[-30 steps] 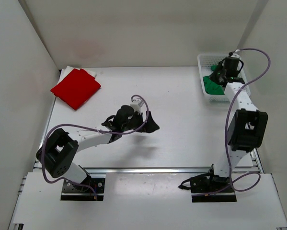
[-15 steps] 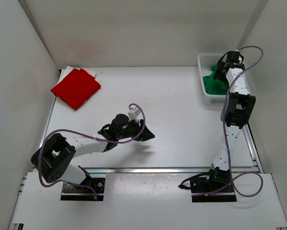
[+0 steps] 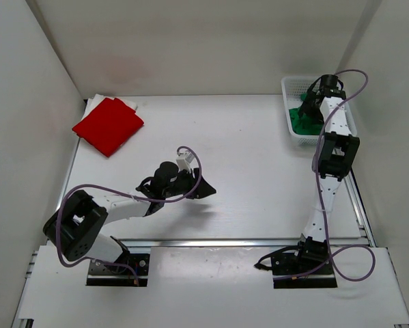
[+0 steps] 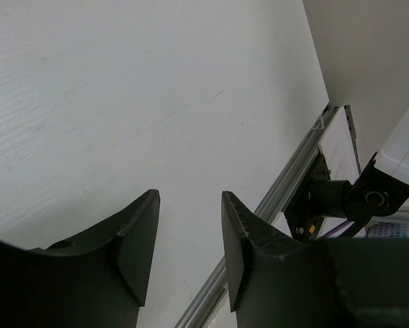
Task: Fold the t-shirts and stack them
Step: Grab crumpled tshirt from bin with the right arm
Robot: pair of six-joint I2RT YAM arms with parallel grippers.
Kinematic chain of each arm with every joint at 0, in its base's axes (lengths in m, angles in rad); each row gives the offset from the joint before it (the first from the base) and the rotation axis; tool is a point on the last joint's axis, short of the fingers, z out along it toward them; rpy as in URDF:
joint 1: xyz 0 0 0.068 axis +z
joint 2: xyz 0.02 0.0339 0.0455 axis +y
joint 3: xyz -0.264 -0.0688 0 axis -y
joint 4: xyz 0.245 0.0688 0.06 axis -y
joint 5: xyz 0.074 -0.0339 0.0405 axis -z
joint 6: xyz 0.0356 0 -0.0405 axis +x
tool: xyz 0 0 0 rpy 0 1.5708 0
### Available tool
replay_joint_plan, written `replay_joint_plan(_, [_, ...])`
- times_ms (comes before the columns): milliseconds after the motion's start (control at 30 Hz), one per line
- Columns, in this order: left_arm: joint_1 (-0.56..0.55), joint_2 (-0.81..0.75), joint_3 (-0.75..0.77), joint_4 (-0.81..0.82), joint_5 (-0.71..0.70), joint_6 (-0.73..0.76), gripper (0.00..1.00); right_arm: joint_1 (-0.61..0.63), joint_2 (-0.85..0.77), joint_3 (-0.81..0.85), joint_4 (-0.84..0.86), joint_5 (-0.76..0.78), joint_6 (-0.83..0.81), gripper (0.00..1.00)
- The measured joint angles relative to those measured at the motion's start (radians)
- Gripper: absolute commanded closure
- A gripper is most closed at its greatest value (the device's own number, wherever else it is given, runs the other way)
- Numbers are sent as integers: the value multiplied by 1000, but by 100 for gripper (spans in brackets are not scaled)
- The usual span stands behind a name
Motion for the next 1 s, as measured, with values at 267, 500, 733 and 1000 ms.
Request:
replay_joint_plan(267, [26,-37,-20,-1,0,-7,51,-18,39,25,-16,-50,2,100])
replay_joint_plan(500, [45,-37,-24,4,2,-23,52,-5,20,63,-27,-52,8,100])
replay_joint_plan(733, [79,-53,-39,5,8,-45,54,31,-234,63,-28,-69,0,100])
replay_joint_plan(1000, [123,-81,-39,6,32,-67,54,156,-617,-6,77,-95,-36,100])
